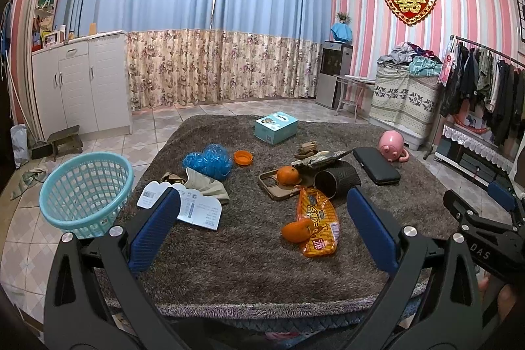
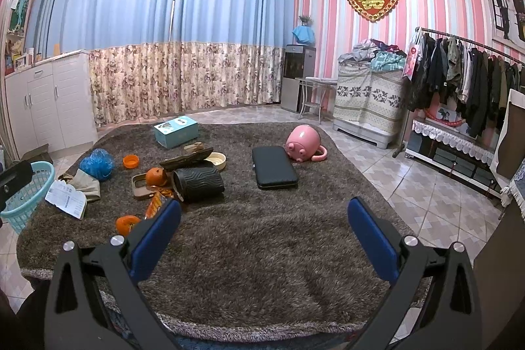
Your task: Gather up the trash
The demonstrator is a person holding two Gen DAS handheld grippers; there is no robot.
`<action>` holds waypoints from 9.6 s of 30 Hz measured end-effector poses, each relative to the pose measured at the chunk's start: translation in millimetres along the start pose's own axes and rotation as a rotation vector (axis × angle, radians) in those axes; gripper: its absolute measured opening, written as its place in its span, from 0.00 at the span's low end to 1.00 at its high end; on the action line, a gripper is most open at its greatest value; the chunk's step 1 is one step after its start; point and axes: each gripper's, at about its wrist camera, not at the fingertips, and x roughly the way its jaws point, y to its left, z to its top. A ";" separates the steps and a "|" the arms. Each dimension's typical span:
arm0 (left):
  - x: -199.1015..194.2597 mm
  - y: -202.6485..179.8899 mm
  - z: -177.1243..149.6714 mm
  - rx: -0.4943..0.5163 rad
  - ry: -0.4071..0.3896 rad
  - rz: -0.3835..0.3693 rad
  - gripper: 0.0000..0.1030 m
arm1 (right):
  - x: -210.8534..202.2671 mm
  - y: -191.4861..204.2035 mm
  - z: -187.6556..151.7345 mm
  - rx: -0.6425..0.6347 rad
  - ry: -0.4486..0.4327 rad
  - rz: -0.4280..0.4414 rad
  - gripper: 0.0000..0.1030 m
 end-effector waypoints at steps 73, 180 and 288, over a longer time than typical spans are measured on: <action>195.1 106.5 -43.4 -0.072 0.414 0.008 0.74 | 124.1 33.3 -41.4 -0.139 0.178 -0.006 0.96; 88.6 148.0 18.3 -0.002 0.330 0.107 0.00 | 110.5 120.1 -21.5 -0.234 0.234 0.297 0.96; 89.4 351.6 36.1 -0.260 0.151 0.492 0.95 | 146.4 374.2 55.4 -0.372 0.183 0.670 0.84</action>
